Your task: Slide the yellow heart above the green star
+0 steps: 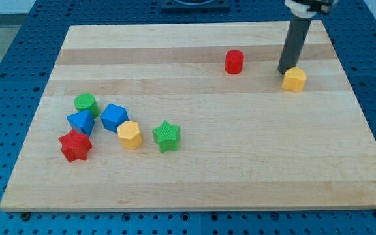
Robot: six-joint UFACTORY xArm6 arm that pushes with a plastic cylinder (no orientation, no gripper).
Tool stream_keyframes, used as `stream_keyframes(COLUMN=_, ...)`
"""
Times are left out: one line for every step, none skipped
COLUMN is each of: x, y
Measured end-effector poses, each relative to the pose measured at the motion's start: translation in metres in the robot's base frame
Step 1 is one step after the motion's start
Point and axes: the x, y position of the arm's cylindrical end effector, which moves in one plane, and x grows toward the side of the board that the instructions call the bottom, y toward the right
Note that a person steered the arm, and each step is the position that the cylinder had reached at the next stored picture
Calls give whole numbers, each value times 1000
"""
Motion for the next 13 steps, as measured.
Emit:
stream_keyframes(x=38, y=0)
stream_keyframes(x=75, y=-1)
stream_keyframes(x=93, y=-3)
stream_keyframes(x=95, y=-3)
stream_keyframes(x=64, y=-4)
stream_keyframes(x=43, y=58)
stream_keyframes(x=77, y=137)
stream_keyframes(x=112, y=137)
stream_keyframes(x=115, y=103)
stream_keyframes(x=107, y=53)
stream_keyframes(x=101, y=12)
stream_keyframes(x=87, y=-33)
stream_keyframes(x=74, y=-96)
